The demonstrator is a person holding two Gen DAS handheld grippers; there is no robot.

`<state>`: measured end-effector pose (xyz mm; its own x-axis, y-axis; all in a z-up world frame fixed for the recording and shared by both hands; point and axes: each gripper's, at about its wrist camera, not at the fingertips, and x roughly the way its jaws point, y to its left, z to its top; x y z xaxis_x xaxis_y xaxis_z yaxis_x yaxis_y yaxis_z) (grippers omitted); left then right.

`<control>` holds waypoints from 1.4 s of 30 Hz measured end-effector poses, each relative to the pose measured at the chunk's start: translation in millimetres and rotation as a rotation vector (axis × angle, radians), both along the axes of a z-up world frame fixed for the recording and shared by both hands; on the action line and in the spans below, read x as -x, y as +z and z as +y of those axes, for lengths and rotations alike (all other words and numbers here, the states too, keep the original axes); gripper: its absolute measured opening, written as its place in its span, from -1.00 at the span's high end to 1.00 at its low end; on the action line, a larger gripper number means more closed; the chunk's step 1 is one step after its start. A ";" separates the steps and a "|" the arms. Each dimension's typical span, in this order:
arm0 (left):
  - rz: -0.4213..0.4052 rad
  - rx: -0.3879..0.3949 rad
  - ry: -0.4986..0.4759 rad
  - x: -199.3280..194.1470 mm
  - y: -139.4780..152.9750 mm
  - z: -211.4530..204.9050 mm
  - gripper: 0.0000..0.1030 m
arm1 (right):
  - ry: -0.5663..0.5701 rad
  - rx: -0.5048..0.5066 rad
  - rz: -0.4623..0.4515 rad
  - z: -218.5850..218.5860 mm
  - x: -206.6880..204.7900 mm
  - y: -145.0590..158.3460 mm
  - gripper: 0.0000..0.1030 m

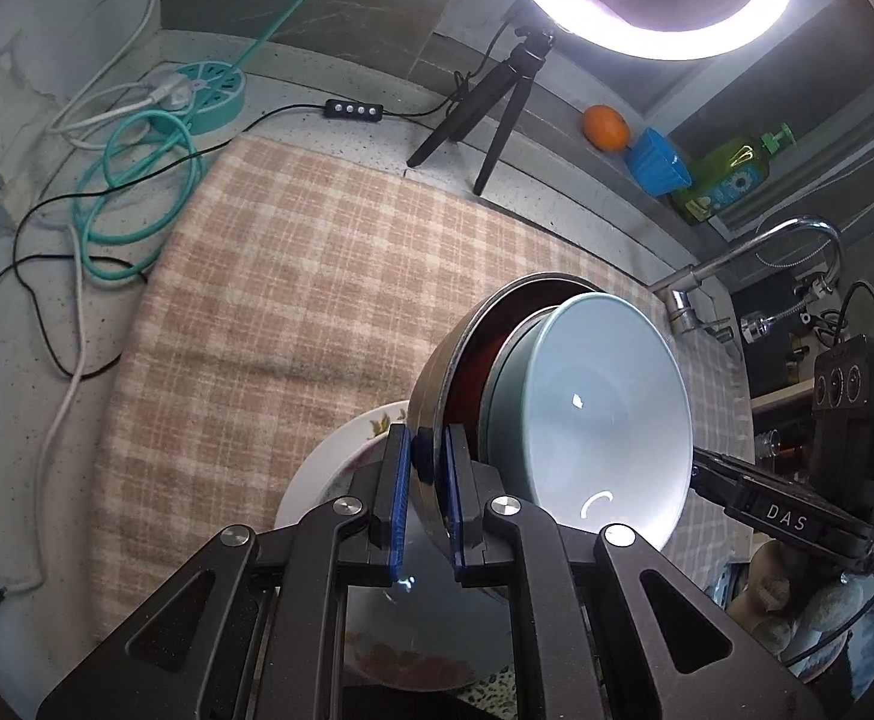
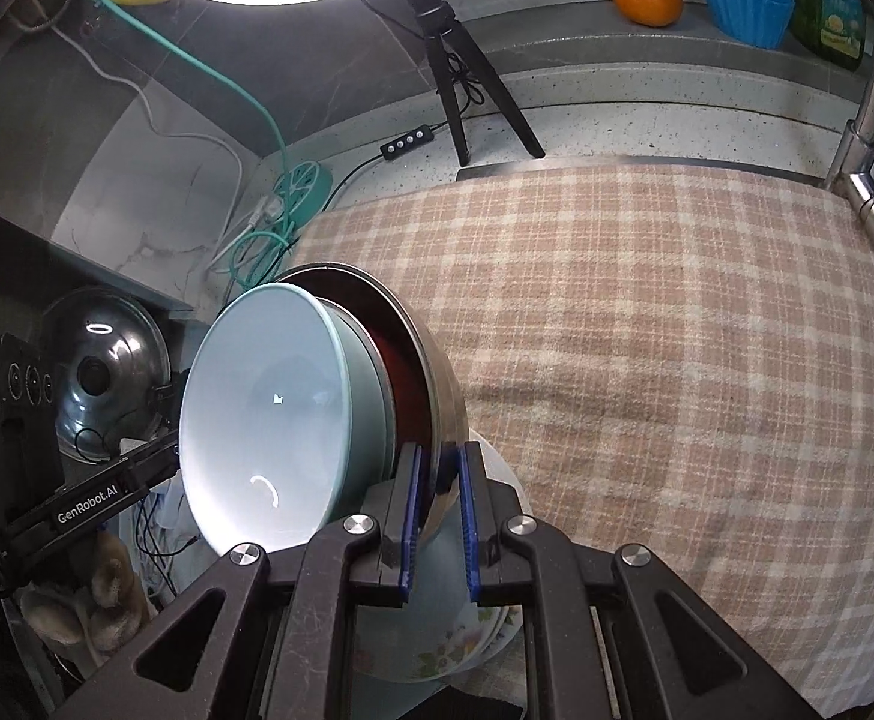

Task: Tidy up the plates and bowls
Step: 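Lift the nested bowls with the left tool over the pink-flower plate stack, then lower the nested bowls onto the pink-flower plate with the left tool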

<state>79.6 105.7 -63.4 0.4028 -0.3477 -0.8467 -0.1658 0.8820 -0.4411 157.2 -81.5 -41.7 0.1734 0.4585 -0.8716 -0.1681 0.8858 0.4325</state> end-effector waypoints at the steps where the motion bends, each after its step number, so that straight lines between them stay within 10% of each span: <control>1: 0.003 -0.001 0.002 3.2 -0.9 -0.2 0.85 | 0.002 0.000 0.003 0.3 3.0 -1.0 0.78; 42: 0.088 0.003 0.034 45.0 -32.7 0.0 0.86 | 0.053 0.030 0.079 13.6 42.5 -36.3 0.77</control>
<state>34.6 105.7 -96.1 0.3388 -0.3373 -0.8783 -0.2337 0.8741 -0.4258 114.7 -67.9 -78.0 0.0795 0.4390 -0.8950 -0.1818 0.8891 0.4200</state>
